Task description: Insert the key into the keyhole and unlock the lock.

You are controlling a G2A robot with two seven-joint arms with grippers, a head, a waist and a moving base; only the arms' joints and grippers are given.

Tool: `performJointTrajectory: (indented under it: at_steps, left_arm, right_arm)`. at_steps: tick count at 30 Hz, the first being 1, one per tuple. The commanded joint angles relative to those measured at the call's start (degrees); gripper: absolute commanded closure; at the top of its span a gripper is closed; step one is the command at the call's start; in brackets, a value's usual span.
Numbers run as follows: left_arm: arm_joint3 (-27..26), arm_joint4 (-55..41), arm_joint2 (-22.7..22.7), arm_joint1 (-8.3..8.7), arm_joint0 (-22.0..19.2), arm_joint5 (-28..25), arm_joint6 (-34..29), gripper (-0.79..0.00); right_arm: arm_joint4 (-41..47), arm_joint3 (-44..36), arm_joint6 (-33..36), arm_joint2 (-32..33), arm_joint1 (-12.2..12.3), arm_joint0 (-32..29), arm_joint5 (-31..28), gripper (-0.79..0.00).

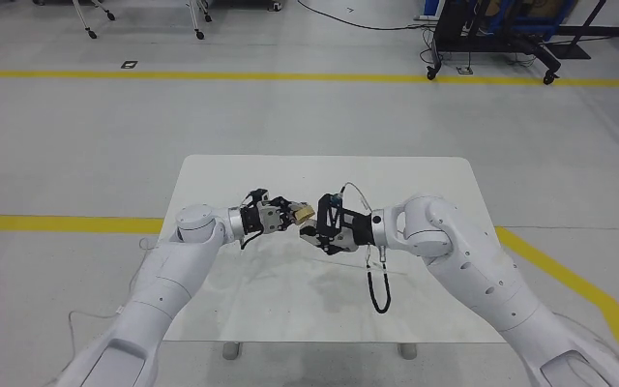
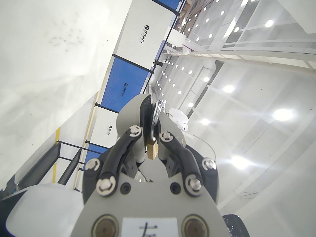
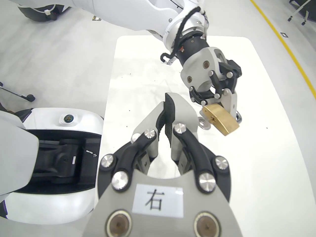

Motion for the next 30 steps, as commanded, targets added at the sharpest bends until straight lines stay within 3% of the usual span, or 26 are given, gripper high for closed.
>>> performJointTrajectory:
  at_steps: [1,13,30]
  left_arm:
    - [-0.1,0.1,0.0,0.0,0.1,-0.1,-0.4,0.0]
    - [-0.3,2.4,0.4,-0.02,-0.2,-0.8,-1.5,0.0]
    - [-1.0,6.4,0.3,0.11,-0.3,-6.4,-1.3,0.0]
  right_arm:
    - [-0.2,0.2,1.1,0.1,0.0,-0.1,1.3,0.0]
    - [0.8,3.3,1.3,-1.1,-0.6,0.5,3.8,0.0]
    - [1.1,4.7,0.2,-1.5,-1.1,1.3,2.6,0.0]
